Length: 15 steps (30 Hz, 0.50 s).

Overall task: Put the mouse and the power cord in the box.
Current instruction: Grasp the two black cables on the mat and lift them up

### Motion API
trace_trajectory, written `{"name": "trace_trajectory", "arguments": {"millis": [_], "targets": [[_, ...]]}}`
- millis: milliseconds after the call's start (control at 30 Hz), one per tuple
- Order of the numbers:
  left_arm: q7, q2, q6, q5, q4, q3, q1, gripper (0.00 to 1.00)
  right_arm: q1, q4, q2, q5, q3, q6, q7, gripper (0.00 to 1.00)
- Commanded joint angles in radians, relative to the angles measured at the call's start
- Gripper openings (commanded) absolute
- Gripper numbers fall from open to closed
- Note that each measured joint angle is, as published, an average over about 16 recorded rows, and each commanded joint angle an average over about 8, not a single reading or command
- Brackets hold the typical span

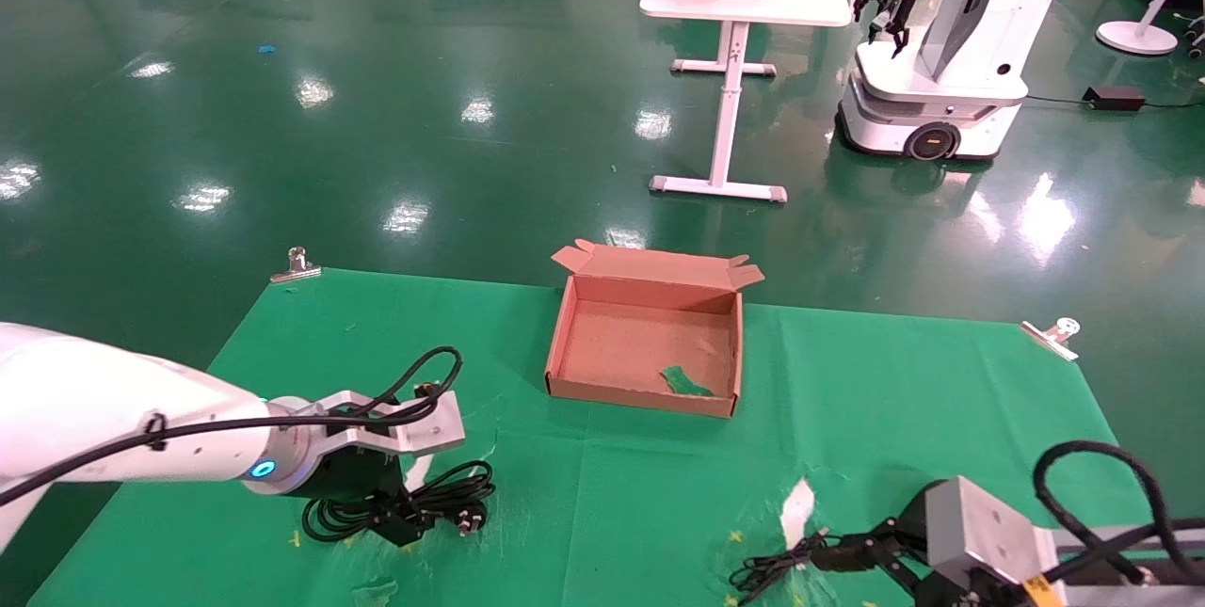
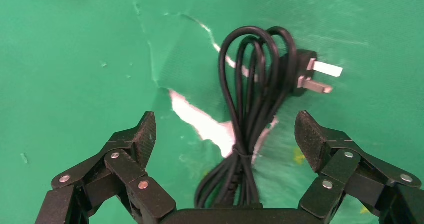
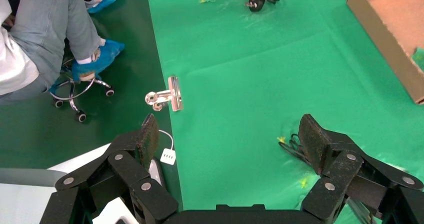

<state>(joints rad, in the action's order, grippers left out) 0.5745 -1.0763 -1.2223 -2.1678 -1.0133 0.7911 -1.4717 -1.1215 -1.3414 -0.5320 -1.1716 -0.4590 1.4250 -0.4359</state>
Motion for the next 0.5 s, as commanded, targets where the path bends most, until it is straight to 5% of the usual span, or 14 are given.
{"name": "trace_trajectory", "arguments": {"millis": [33,500], "targets": [[0.0,-0.021,0.011,-0.022,0.029,0.009,-0.01,1.0,0.005,0.0,0.004,0.004,0.002,-0.001,0.004,1.0],[0.011,-0.054,0.068,-0.135,0.084,0.049,-0.009,1.0,0.029,0.002,0.009,-0.001,-0.004,-0.009,0.003,1.0]]}}
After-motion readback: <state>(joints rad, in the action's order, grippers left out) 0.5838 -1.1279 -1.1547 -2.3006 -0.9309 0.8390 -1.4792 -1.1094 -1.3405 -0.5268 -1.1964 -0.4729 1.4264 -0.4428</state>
